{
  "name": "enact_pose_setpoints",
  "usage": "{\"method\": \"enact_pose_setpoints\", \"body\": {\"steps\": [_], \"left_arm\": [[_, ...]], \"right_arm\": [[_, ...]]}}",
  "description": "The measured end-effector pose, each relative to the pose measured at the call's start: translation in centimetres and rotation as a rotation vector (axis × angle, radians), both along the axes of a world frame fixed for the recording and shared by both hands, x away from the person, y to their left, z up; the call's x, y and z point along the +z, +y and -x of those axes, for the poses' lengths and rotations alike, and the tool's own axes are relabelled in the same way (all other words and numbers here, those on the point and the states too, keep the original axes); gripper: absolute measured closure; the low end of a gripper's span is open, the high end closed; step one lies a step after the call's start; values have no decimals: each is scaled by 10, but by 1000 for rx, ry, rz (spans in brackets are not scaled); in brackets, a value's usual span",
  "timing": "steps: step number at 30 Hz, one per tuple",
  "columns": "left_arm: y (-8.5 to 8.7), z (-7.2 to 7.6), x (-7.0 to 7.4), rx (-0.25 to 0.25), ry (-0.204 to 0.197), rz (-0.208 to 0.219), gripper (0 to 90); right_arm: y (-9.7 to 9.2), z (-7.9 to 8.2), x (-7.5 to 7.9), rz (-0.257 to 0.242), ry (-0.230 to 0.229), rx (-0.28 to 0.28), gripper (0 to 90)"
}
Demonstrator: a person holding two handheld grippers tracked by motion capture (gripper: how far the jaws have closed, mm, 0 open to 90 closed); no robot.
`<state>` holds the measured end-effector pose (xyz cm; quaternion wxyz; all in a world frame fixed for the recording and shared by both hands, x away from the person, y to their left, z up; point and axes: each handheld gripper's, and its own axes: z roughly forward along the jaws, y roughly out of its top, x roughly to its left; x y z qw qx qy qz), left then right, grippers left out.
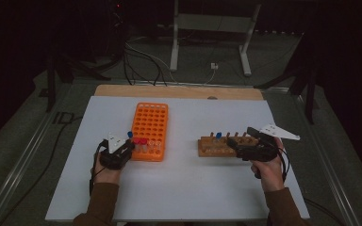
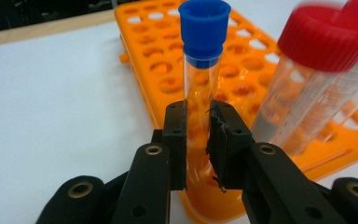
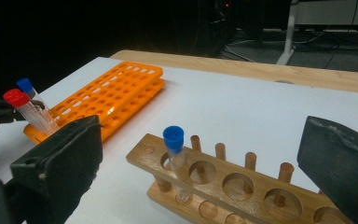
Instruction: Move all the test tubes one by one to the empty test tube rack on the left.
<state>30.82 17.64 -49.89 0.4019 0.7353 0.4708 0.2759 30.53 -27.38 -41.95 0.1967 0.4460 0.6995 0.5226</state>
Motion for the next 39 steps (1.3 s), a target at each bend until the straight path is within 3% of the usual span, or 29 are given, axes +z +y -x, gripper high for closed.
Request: {"method": "enact_pose_setpoints", "body": {"steps": [9,17,22,28,37,39], "left_arm": [[1,4,1,15,9,10,767],[9,12,11,85,-16,71,579],[19,19,19,121,-33,142,444],[23,24,32,118,-81,220,303],[21,28,42,118,-129,250,79],[20,29,44,106,-134,260,22]], "right_arm": [[0,-2,-1,1,3,-3,2],[1,-6,-5,-1,17,4,3],[5,-9,-9,10,21,22,20],[13,-13,-15,29,31,40,59],[21,-19,-23,53,29,40,169],[23,-20,-25,57,30,39,246]]}}
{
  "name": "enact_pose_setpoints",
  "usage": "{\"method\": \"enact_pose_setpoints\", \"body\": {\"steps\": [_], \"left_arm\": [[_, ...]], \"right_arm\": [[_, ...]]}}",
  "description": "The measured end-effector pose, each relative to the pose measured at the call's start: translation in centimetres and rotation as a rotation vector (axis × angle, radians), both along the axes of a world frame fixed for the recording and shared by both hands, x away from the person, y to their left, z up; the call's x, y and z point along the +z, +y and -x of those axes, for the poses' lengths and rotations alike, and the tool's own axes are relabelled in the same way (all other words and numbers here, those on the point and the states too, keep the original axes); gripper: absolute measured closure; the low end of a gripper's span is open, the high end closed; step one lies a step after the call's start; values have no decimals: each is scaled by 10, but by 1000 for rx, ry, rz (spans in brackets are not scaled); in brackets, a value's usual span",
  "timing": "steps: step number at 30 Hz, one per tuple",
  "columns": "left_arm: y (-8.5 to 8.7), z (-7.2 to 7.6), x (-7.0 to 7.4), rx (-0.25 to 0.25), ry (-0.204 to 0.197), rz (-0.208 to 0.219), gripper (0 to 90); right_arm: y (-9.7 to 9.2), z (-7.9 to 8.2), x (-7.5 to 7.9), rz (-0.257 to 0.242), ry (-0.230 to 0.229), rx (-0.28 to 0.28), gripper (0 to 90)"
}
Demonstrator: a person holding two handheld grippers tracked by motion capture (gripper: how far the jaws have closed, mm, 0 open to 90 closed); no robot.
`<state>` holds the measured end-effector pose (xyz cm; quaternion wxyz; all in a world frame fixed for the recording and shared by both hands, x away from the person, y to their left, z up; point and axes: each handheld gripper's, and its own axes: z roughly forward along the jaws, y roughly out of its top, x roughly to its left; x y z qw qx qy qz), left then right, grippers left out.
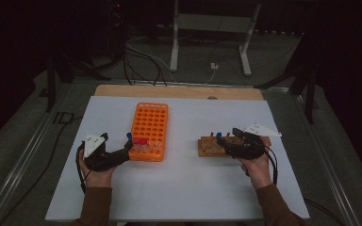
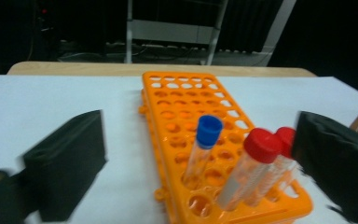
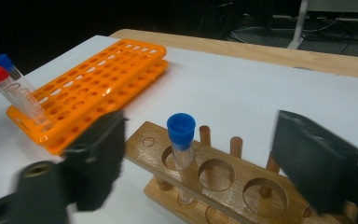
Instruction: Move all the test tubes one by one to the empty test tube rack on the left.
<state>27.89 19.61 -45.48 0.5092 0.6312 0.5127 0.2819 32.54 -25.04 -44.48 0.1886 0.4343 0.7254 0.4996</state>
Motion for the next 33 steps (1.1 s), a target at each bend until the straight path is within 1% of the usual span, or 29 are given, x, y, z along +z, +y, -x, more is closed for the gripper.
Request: {"method": "enact_pose_setpoints", "body": {"steps": [3,7,8,14,19,23,25,31,33], "left_arm": [[-2,2,3,-19,-13,8,7],[-6,4,6,-33,-26,8,7],[-7,5,6,-36,-27,10,7],[-12,6,7,-49,-31,13,7],[-15,7,7,-58,-31,13,7],[-16,7,7,-59,-30,14,7],[-15,7,6,-59,-29,13,7],[-15,7,6,-59,-29,14,7],[-15,7,6,-61,-30,12,7]], "right_arm": [[3,-1,-3,7,-2,11,342],[10,-2,-8,39,-8,33,456],[12,-2,-10,47,-9,41,473],[22,-2,-16,99,-20,42,590],[26,-1,-18,118,-28,45,686],[28,-1,-20,131,-34,37,732],[30,-1,-21,149,-36,30,751],[32,-1,-22,154,-44,23,762],[32,0,-22,154,-45,28,764]]}}
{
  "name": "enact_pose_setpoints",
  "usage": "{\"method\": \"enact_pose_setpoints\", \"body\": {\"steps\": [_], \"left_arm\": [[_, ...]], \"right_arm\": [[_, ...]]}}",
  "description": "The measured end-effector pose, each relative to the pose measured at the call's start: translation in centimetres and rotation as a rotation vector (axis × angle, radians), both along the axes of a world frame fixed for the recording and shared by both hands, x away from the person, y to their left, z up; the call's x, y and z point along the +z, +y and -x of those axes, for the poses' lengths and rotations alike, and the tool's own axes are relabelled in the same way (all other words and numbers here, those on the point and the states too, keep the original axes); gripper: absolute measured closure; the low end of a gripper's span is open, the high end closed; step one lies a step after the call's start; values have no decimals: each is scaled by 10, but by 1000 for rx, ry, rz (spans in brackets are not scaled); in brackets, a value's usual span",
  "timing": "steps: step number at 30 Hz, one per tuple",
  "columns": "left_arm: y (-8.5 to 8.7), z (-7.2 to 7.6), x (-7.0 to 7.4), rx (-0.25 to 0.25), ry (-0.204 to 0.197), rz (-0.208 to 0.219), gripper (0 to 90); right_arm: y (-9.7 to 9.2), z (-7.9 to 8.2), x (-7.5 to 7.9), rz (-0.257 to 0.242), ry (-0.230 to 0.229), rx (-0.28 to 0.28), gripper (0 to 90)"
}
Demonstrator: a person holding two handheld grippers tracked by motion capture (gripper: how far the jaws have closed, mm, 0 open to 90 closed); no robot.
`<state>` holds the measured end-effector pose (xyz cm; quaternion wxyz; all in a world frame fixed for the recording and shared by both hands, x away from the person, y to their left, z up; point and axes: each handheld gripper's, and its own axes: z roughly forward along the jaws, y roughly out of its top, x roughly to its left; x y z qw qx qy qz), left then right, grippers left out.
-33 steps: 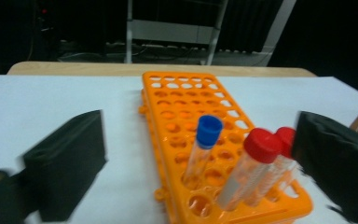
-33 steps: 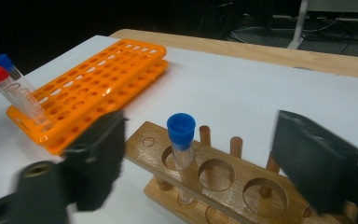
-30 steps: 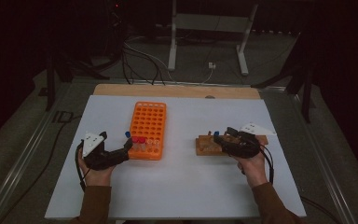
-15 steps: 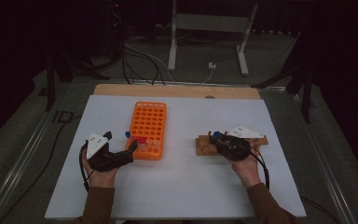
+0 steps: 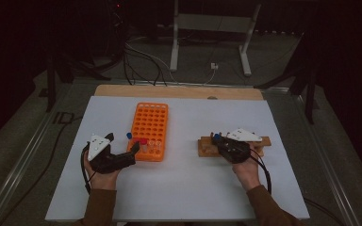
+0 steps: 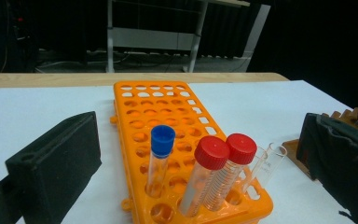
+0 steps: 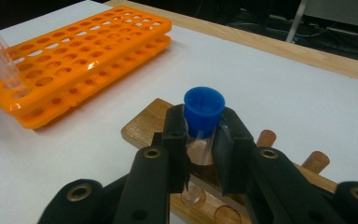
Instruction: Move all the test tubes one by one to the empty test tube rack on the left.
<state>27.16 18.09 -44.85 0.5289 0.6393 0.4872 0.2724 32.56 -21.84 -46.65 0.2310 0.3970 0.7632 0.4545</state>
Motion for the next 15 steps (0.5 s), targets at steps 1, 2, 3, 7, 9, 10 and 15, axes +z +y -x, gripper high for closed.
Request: {"method": "enact_pose_setpoints", "body": {"steps": [1,2,3,7,9,10,15], "left_arm": [[0,0,0,-1,0,-1,7],[0,0,0,-1,1,0,7],[0,0,0,-1,1,0,7],[0,0,0,-6,-2,-1,7],[0,0,-1,-6,-1,-1,7],[0,0,-1,-6,-1,1,7],[-1,0,-1,-8,1,0,7]], "right_arm": [[0,0,0,-1,-2,0,764],[0,1,1,-3,-3,1,764],[0,1,2,-7,-5,0,765],[-3,2,5,-21,-15,1,765],[-4,3,8,-28,-22,0,765],[-4,3,9,-32,-24,-1,765],[-6,5,14,-43,-37,-1,765]]}}
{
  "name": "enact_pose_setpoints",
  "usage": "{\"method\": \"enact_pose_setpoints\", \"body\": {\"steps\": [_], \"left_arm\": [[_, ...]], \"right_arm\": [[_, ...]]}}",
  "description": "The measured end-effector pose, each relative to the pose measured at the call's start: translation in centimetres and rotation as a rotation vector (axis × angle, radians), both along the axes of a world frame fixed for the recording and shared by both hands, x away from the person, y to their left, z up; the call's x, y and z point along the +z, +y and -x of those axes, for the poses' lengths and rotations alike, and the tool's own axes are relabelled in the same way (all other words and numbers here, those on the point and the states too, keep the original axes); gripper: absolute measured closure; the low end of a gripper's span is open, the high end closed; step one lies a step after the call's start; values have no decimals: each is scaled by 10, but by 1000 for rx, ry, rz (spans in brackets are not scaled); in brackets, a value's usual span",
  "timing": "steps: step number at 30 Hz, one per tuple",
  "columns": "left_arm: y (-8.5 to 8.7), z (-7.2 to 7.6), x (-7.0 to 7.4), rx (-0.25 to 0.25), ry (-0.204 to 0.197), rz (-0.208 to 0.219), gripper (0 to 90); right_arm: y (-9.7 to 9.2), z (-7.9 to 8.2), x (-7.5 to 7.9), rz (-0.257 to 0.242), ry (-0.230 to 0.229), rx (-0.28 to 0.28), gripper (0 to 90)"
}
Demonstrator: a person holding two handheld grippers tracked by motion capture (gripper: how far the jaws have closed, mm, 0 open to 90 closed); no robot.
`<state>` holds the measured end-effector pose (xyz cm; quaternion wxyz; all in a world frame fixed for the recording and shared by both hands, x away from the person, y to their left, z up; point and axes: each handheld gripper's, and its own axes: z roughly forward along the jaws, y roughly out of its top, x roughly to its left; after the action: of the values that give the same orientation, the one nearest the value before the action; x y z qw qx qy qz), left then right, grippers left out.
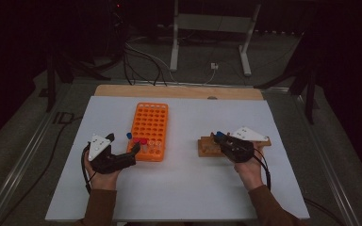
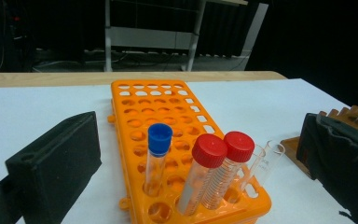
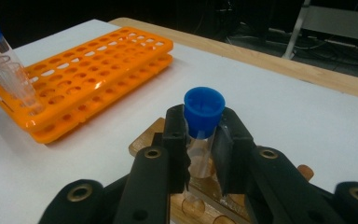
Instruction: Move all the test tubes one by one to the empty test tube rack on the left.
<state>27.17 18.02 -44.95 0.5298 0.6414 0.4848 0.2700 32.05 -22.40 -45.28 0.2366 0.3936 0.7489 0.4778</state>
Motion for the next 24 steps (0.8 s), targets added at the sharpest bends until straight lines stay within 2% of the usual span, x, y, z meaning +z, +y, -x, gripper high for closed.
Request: {"method": "enact_pose_setpoints", "body": {"steps": [18,24], "left_arm": [[1,0,-1,4,4,4,7],[1,0,-1,4,5,4,7]], "right_arm": [[-7,6,15,-42,-39,-1,766],[-9,6,17,-56,-40,0,765]]}}
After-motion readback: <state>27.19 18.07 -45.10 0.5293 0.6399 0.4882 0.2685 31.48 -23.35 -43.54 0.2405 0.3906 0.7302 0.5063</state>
